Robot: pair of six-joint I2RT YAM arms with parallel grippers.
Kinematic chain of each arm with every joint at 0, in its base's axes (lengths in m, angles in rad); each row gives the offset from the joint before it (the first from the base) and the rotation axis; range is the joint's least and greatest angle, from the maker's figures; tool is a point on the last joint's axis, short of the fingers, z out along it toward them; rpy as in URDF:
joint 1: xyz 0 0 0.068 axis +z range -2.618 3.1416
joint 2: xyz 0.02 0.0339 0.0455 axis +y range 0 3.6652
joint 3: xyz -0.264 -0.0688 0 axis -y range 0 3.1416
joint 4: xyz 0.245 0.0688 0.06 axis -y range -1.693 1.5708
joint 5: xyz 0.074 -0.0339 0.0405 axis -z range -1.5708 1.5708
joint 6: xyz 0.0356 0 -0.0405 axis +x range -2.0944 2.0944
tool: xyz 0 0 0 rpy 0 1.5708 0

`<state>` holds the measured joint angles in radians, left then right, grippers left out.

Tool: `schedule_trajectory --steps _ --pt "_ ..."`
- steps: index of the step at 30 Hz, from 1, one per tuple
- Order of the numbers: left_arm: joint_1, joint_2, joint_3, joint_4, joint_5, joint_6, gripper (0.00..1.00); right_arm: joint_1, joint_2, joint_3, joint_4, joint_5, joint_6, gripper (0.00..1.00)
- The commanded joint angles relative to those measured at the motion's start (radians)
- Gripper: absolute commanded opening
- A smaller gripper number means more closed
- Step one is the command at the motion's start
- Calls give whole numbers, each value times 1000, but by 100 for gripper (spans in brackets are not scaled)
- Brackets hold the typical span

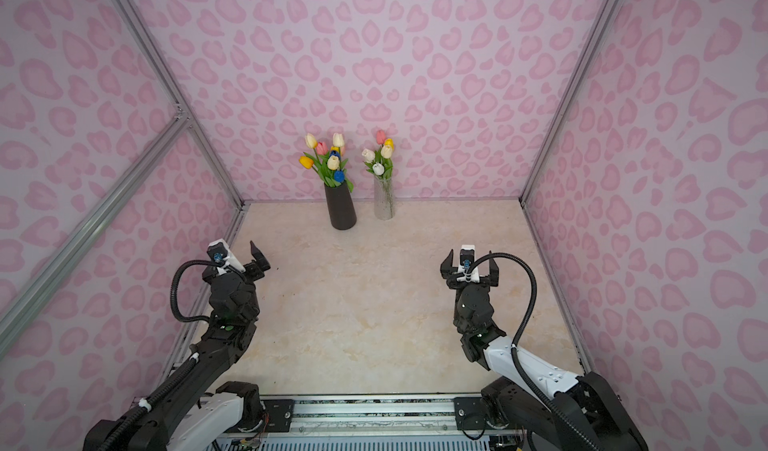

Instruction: Arrange the flowers into the vase

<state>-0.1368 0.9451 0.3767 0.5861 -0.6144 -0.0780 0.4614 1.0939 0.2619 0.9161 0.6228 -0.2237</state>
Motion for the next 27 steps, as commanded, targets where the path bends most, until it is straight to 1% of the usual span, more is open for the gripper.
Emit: schedule_trajectory --steps 1,3,4,5,6,8,9,10,11,12,13,14,15,17,18,19,20,21,22,23,25,26,27 --pt "2 37 -38 -81 -55 33 97 -42 69 -32 111 121 1 98" --pt "2 101 -45 -15 21 68 97 -64 122 -26 104 157 24 98" --pt "3 140 -44 20 57 80 97 -67 145 -34 129 168 24 98" --pt "3 175 -39 48 84 84 97 -70 169 -52 173 153 10 98" --pt "3 196 -44 79 123 93 99 -74 193 -68 225 127 -5 98" --pt "3 228 -81 198 193 113 99 -87 259 -105 377 58 -41 98" --pt "3 239 -105 268 217 127 99 -92 295 -116 447 35 -53 98" --pt "4 248 -108 280 225 129 98 -97 340 -129 533 8 -68 98" --pt "5 257 -98 273 235 127 98 -101 387 -135 610 7 -69 98" --pt "7 267 -96 275 252 122 99 -90 416 -129 641 42 -87 98" --pt "12 280 -111 324 297 115 99 -71 432 -119 638 57 -102 98" --pt "14 296 -149 416 370 132 99 -70 439 -116 614 28 -99 98" --pt "9 304 -162 427 414 154 97 -78 446 -121 592 -22 -85 98" --pt "6 313 -162 416 431 154 97 -111 475 -139 612 -74 -41 98" --pt "6 314 -167 421 430 145 98 -121 490 -156 644 -103 -33 98" --pt "7 315 -178 431 433 137 98 -126 491 -155 639 -123 -40 98" --pt "2 314 -194 455 452 154 99 -125 500 -144 631 -122 -42 98" --pt "-2 312 -208 472 504 183 98 -137 518 -129 632 -123 -36 98" --pt "-11 317 -217 485 555 217 93 -150 528 -127 642 -95 -15 98" --pt "-37 328 -220 491 565 255 90 -184 520 -138 639 -98 43 98" --pt "-53 366 -201 495 548 279 91 -326 533 -164 641 -267 189 95" --pt "-46 392 -187 505 521 266 92 -371 536 -157 629 -321 222 96" --pt "-33 402 -170 497 496 241 93 -389 519 -147 586 -363 231 96"
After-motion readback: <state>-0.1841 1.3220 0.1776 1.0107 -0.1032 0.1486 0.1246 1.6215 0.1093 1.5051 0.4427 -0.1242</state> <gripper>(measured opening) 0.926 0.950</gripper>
